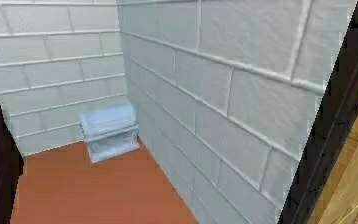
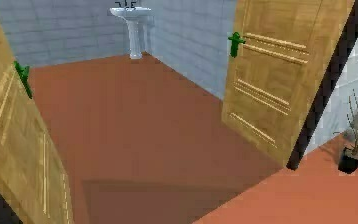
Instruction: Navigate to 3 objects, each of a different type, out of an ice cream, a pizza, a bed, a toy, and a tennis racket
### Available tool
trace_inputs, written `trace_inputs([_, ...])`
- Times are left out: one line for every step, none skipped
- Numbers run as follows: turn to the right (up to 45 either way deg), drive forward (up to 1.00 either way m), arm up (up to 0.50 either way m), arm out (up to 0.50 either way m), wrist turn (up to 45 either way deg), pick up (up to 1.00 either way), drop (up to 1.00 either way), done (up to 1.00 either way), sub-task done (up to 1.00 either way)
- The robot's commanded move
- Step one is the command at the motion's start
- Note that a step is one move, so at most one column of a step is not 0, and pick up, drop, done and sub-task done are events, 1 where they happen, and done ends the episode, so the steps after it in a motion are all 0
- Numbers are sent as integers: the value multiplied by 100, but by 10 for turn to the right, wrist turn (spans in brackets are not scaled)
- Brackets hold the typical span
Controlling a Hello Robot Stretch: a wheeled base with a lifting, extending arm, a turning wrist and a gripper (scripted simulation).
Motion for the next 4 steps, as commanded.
trace_inputs([450, 0, 0, 0, 0, 0, 0, 0, 0])
trace_inputs([450, 0, 0, 0, 0, 0, 0, 0, 0])
trace_inputs([120, 0, 0, 0, 0, 0, 0, 0, 0])
trace_inputs([0, 15, 0, 0, 0, 0, 0, 0, 0])
